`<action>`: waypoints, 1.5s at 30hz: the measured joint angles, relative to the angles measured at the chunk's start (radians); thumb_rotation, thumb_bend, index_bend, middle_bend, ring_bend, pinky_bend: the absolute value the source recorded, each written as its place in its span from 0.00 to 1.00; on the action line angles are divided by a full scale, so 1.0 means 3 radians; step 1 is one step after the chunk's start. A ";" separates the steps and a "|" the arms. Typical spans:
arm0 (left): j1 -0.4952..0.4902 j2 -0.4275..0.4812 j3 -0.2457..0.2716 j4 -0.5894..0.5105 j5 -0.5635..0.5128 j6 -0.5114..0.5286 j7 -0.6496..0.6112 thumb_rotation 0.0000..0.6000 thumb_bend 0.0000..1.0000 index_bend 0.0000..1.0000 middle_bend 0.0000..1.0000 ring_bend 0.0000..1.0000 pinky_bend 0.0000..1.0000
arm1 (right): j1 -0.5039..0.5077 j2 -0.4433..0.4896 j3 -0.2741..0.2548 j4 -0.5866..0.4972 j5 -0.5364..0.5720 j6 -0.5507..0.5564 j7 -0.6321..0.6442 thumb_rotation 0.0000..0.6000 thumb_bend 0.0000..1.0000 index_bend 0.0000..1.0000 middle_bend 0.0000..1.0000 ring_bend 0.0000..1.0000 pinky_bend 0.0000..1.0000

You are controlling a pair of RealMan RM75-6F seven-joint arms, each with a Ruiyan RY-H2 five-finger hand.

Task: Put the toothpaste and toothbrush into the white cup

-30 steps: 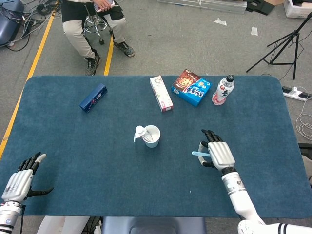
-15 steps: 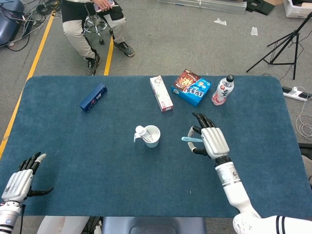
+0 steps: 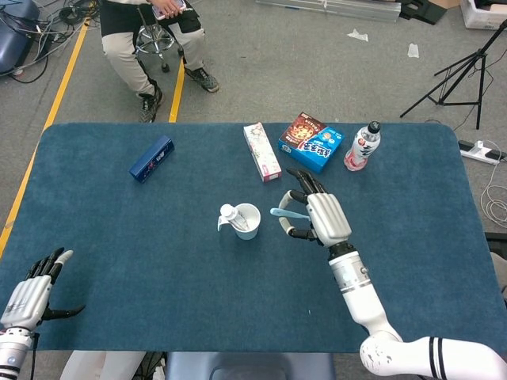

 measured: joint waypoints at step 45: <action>0.0089 0.0144 0.0037 0.0032 0.0067 0.0046 -0.0192 1.00 0.00 0.04 0.00 0.00 0.00 | 0.0649 -0.1370 0.0296 0.1427 -0.0178 0.0028 0.0807 1.00 0.29 0.60 0.15 0.00 0.15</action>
